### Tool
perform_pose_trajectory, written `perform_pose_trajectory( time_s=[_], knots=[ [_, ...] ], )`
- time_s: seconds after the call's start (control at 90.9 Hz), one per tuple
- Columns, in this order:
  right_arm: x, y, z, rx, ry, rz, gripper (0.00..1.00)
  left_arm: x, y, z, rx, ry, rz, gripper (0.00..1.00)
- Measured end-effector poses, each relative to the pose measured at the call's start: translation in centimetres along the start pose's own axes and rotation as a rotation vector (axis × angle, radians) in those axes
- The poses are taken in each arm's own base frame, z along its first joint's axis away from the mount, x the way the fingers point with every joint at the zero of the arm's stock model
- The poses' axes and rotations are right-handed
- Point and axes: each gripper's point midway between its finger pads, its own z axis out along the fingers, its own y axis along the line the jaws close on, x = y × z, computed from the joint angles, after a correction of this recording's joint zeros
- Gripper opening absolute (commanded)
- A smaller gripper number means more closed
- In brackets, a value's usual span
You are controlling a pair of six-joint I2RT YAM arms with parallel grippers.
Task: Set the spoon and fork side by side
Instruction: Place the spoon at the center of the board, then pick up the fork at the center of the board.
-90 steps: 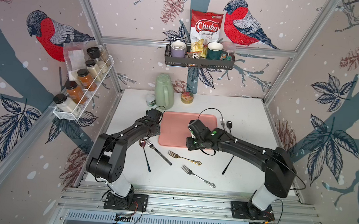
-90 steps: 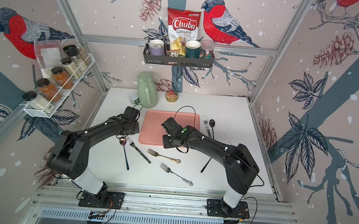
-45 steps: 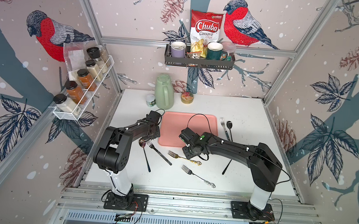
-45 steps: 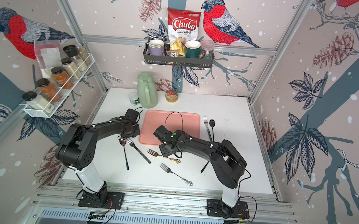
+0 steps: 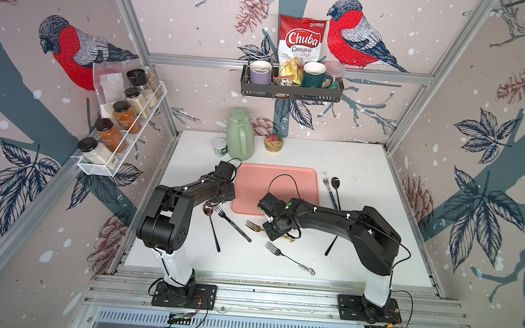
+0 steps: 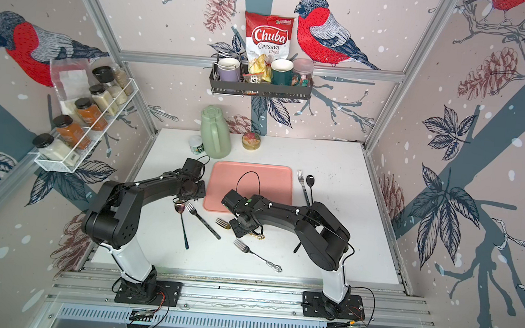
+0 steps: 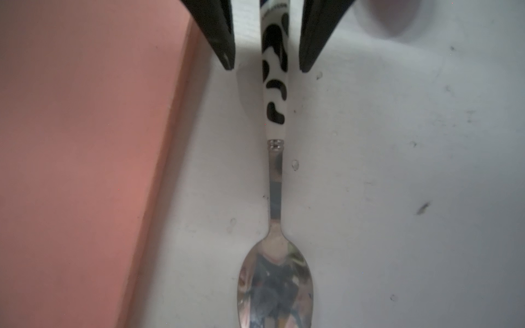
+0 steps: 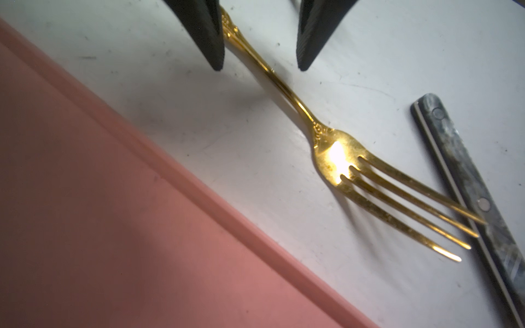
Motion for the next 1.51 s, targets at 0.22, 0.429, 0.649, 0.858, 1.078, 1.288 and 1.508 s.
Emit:
perform_pose_trajectory(
  time_s=[0.22, 0.429, 0.649, 0.858, 1.078, 1.288, 1.508],
  knots=[
    [0.3, 0.2, 0.8, -0.009, 0.014, -0.003, 0.39, -1.1, -0.2, -2.9, 0.035, -0.064, -0.002, 0.43],
    [-0.1, 0.3, 1.0, -0.011, 0.005, -0.003, 0.23, -2.3, -0.2, -6.8, 0.073, -0.145, -0.007, 0.44],
    [-0.6, 0.8, 1.2, -0.032, -0.009, -0.026, 0.07, -2.4, -0.2, -9.4, 0.12, -0.203, -0.014, 0.45],
    [-0.3, 1.1, 0.8, -0.046, -0.003, -0.034, 0.04, -2.4, -0.3, -9.8, 0.129, -0.21, -0.016, 0.45],
    [-1.3, 2.2, -2.2, -0.078, -0.043, -0.074, 0.03, -2.1, -0.6, -9.7, 0.151, -0.196, -0.019, 0.46],
    [-4.3, 2.7, -6.1, -0.097, -0.135, -0.088, 0.04, -1.7, -0.5, -9.8, 0.16, -0.198, -0.023, 0.46],
    [-8.9, -0.3, -8.3, -0.075, -0.236, 0.081, 0.01, -0.4, -0.5, -8.9, 0.172, -0.157, -0.031, 0.46]
  ],
)
